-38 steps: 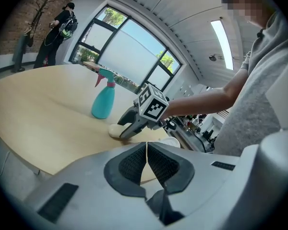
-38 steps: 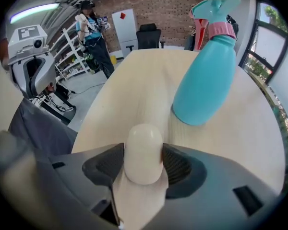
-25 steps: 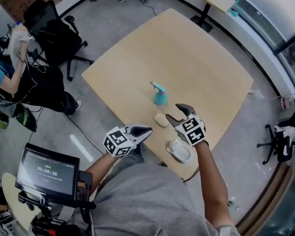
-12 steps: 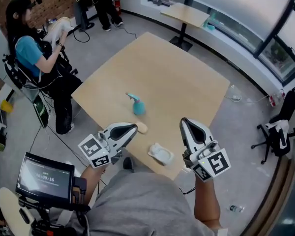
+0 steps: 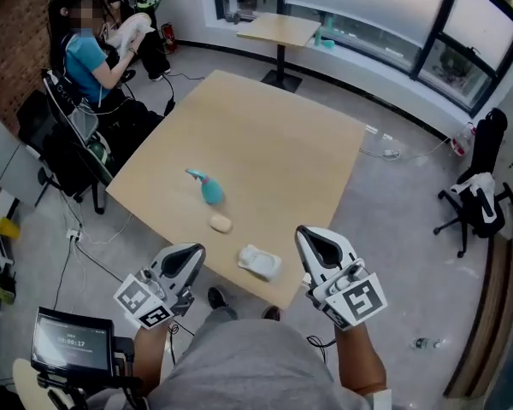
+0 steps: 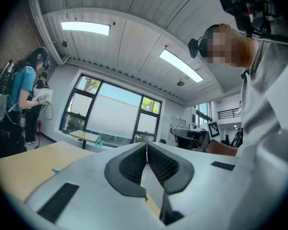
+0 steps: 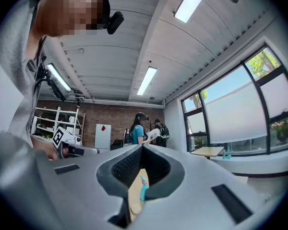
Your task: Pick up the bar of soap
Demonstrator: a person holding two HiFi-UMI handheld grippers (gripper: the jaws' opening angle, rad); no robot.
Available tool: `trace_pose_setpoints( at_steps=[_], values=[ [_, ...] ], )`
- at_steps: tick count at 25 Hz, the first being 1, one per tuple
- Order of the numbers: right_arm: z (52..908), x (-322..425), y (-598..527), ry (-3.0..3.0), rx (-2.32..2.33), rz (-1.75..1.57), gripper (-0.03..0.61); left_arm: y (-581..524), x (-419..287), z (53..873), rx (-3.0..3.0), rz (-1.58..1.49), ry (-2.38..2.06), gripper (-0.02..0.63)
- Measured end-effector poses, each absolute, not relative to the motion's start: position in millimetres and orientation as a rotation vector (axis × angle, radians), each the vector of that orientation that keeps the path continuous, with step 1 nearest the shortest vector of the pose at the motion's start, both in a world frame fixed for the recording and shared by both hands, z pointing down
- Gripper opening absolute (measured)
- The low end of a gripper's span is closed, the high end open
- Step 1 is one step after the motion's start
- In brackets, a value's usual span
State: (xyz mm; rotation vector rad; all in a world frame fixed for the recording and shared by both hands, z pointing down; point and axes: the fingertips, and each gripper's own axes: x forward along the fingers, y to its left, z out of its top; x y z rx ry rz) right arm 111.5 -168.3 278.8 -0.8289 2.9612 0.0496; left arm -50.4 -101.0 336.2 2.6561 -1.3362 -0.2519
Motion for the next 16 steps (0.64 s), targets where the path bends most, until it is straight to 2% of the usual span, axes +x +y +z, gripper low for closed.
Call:
trace_pose_setpoints(
  at_steps=[9,16],
  values=[
    [294.1,130.9,-113.8,2.968,-0.960,0.031,0.005,-35.8,-68.3,333.7,2.687,-0.238,-1.355,0.008],
    [304.3,106.4,-31.9,2.950,-1.099,0.007,0.005,57.7,-104.6,339.2,2.735,-0.230,-1.286,0.008]
  ],
)
